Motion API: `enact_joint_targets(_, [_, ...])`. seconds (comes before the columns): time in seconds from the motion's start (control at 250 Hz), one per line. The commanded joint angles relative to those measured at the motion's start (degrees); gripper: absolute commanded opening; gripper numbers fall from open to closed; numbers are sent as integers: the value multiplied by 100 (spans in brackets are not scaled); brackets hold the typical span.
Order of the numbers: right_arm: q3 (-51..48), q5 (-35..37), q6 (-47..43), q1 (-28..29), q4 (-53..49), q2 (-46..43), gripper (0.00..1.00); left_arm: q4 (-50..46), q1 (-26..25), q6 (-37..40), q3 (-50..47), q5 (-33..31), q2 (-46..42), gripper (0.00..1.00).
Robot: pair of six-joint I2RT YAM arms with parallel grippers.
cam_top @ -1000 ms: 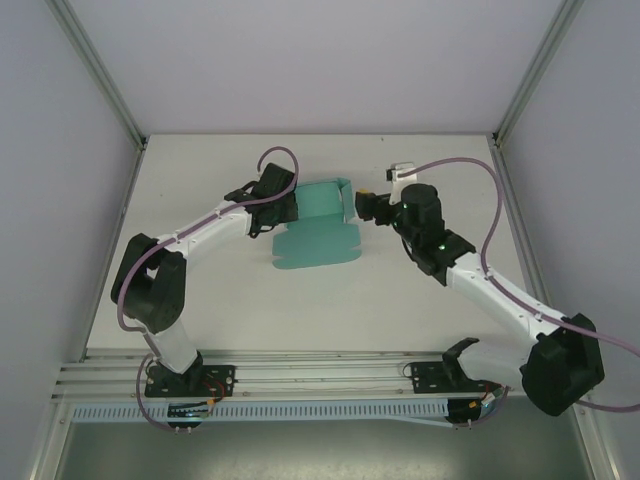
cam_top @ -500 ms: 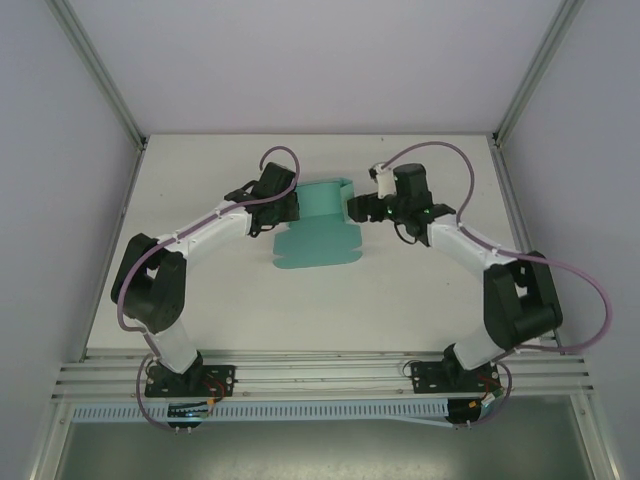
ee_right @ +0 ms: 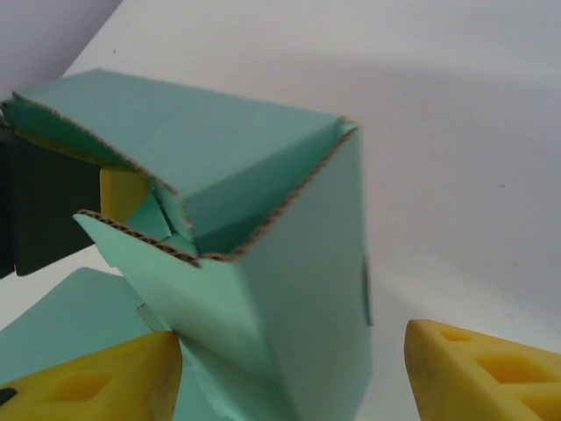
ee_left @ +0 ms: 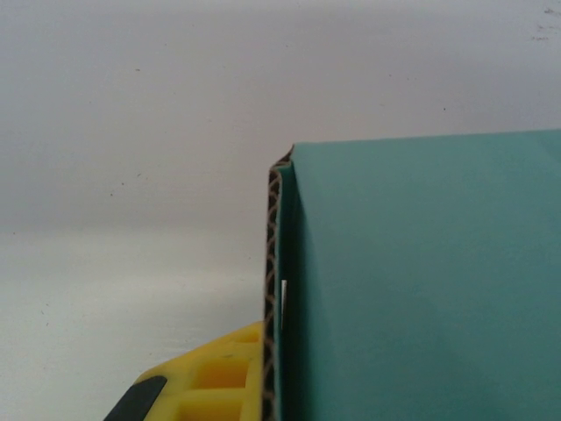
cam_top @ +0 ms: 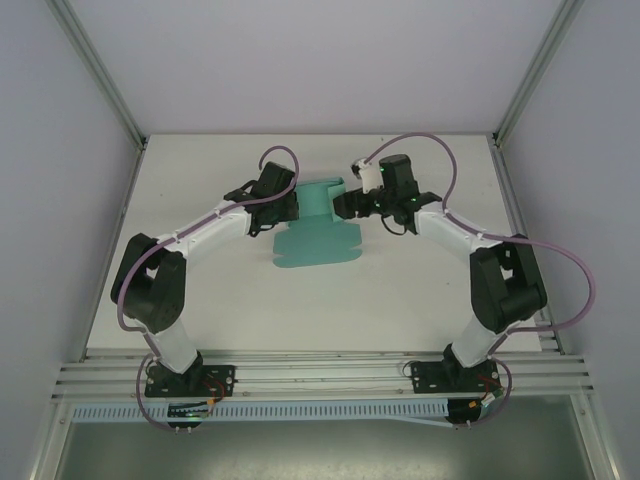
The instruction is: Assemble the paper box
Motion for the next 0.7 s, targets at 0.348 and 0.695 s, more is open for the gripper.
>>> enact_joint_targets(0.348, [408, 1998, 209, 513, -296, 220, 48, 20, 15, 36, 99, 86, -65, 0])
enact_joint_targets(0.695, [699, 3243, 845, 583, -256, 669, 36, 65, -4, 27, 36, 147, -137, 0])
